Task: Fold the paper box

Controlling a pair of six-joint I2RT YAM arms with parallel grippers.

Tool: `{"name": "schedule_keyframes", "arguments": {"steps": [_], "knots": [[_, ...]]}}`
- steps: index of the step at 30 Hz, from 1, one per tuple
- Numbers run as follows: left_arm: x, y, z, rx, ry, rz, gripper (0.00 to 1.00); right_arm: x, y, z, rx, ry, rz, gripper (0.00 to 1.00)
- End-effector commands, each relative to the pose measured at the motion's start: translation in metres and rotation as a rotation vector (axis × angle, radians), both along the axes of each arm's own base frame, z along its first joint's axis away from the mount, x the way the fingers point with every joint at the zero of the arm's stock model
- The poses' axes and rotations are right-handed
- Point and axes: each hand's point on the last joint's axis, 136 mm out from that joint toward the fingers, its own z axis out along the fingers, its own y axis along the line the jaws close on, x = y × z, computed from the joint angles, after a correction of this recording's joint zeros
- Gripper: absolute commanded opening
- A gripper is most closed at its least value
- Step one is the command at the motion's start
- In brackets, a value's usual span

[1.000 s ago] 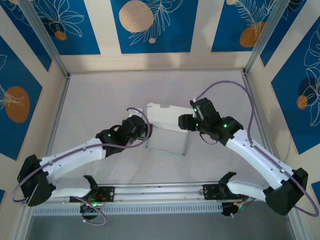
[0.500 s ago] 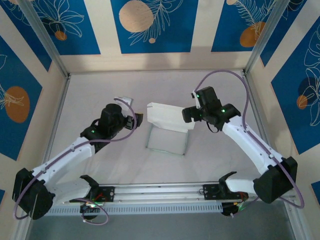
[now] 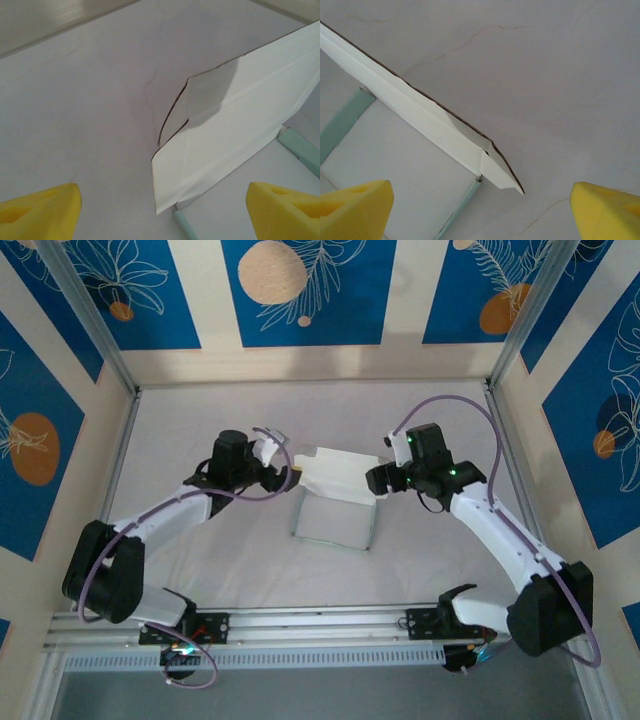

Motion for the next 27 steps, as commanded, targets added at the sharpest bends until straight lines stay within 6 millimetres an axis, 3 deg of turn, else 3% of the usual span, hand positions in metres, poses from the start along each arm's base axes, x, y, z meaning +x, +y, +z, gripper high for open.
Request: {"name": "schedule_keyframes", "arguments": {"steps": [1, 7, 11, 17, 20, 24, 27], "knots": [[0.013, -0.018, 0.025, -0.075, -0.078, -0.077, 0.83, 0.007, 0.011, -0.001, 0.026, 0.015, 0.048, 0.88], [0.02, -0.034, 0.013, -0.087, -0.031, -0.14, 0.71, 0.023, 0.016, -0.008, -0.007, 0.015, 0.063, 0.77], [0.018, -0.036, 0.005, -0.096, 0.002, -0.146, 0.56, 0.03, 0.025, -0.003, 0.0, -0.02, 0.095, 0.67], [0.015, -0.033, 0.006, -0.133, -0.023, -0.118, 0.3, 0.046, 0.031, -0.003, -0.033, -0.051, 0.072, 0.45], [0.012, -0.033, 0.005, -0.129, -0.029, -0.111, 0.2, 0.048, 0.036, -0.002, -0.023, -0.045, 0.064, 0.4], [0.004, -0.036, 0.002, -0.115, -0.049, -0.126, 0.16, 0.05, 0.043, 0.003, -0.008, -0.063, 0.058, 0.37], [0.003, -0.036, 0.012, -0.123, -0.098, -0.124, 0.15, 0.053, 0.047, 0.011, 0.003, -0.115, 0.059, 0.34]]}}
